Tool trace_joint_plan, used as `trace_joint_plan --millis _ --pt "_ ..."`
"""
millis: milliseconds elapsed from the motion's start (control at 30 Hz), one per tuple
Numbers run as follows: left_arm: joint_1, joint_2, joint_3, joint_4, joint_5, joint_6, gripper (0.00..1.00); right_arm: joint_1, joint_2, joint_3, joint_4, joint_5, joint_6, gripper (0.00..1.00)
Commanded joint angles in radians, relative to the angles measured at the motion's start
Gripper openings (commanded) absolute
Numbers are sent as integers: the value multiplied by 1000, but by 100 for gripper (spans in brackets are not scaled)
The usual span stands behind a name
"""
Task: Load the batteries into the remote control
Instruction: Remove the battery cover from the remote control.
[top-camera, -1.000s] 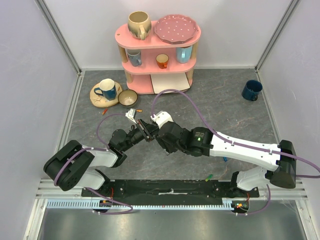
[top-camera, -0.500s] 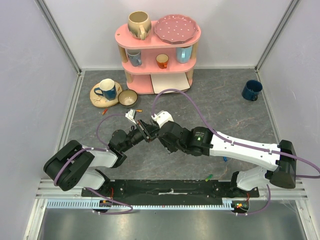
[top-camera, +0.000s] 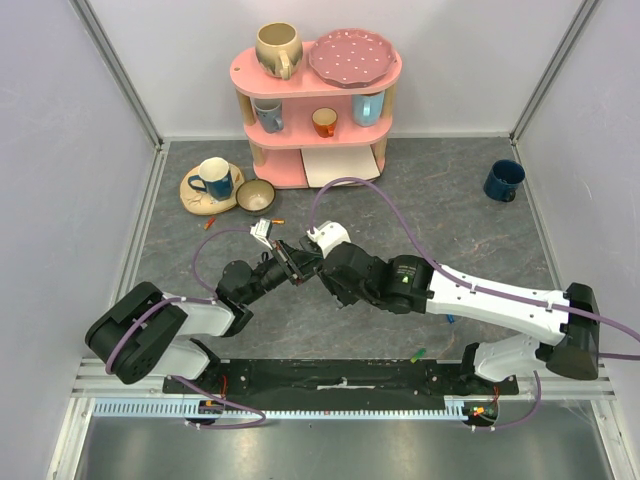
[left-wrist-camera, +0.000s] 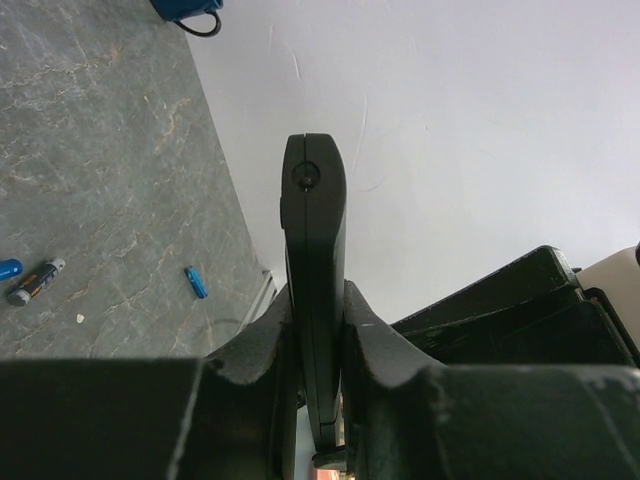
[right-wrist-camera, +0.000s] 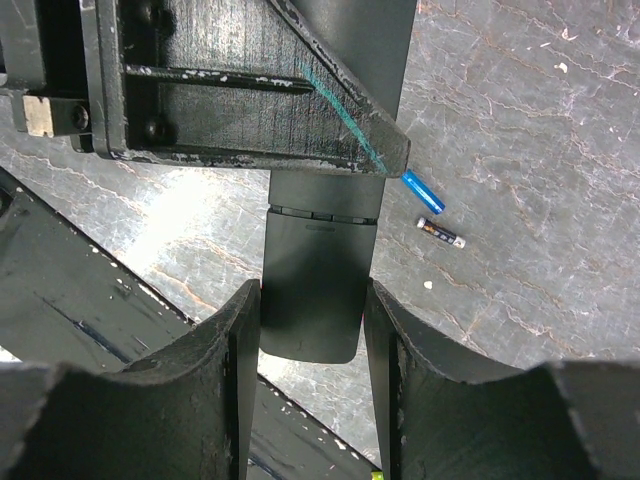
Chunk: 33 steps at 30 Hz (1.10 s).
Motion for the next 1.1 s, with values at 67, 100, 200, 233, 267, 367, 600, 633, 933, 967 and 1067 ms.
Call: trace_joint_plan --millis 67,100,200,233,267,367,600,633,933,967,1067 --pt "5 -17 -7 91 -31 22 2 1 -53 -6 -7 -22 -13 48" --pt "5 -17 -6 91 -31 22 2 1 -51 -6 -5 -22 -14 48" --pt "5 -19 -1 88 -33 20 2 1 -50 -12 -5 -33 -14 48" --pt "7 -20 2 83 -33 20 2 1 -50 -13 -5 -36 -16 47" --pt "7 -23 3 80 -33 22 2 2 -51 -15 -5 -36 -14 47" --pt "13 -32 8 65 -33 23 2 2 -56 -23 -4 -41 -14 47" --pt "24 -49 16 48 -30 26 2 2 -59 -32 0 -47 -11 47" --pt "25 -49 17 45 -28 26 2 2 -57 -32 0 -48 -11 48" --pt "43 -57 14 44 -22 23 2 2 -62 -32 0 -53 -8 49" --pt "45 -57 14 42 -20 22 2 2 -62 -33 0 -55 -10 50" --pt "56 -60 17 43 -16 20 2 2 -64 -35 0 -61 -8 51"
